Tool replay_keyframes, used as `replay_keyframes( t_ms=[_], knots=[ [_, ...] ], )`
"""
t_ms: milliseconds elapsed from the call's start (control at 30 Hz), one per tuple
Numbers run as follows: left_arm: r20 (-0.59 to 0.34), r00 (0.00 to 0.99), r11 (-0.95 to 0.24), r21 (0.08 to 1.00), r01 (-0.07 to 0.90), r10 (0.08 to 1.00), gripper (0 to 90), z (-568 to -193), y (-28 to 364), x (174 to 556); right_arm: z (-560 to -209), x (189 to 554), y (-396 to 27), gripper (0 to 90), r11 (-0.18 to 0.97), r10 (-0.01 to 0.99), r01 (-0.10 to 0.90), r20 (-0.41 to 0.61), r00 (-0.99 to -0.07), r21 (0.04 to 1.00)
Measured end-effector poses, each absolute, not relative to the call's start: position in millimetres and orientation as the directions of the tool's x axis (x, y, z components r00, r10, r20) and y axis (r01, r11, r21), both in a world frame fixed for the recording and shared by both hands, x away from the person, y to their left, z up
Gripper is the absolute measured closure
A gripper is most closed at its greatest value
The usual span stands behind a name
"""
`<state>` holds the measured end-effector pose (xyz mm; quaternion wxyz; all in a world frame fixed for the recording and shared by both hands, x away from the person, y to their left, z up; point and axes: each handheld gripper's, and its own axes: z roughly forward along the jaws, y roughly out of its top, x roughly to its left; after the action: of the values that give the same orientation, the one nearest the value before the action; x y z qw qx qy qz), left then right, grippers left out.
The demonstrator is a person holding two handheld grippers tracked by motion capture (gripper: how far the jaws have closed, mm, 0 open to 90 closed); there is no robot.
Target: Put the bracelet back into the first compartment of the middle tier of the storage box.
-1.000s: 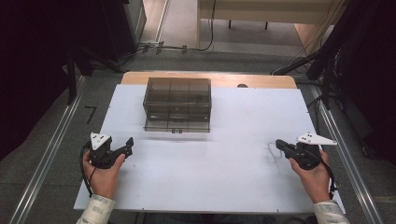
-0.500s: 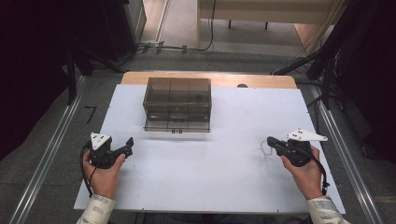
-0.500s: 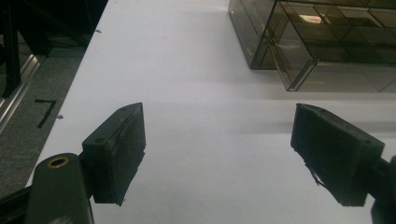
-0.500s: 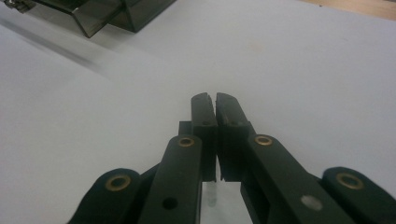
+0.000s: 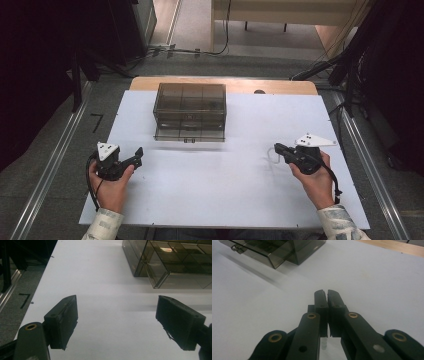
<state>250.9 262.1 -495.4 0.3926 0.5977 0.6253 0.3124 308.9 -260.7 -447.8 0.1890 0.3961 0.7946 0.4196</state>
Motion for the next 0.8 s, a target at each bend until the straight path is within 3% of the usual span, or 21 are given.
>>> replay_keyframes(
  t_ms=[800],
  knots=[
    [-0.121,0.027,0.092,0.86,0.502,0.992,18.8,-496,261,252,-439,319,-223,85.0,0.35,0.751,0.439,0.032,-0.66,0.827]
  ],
)
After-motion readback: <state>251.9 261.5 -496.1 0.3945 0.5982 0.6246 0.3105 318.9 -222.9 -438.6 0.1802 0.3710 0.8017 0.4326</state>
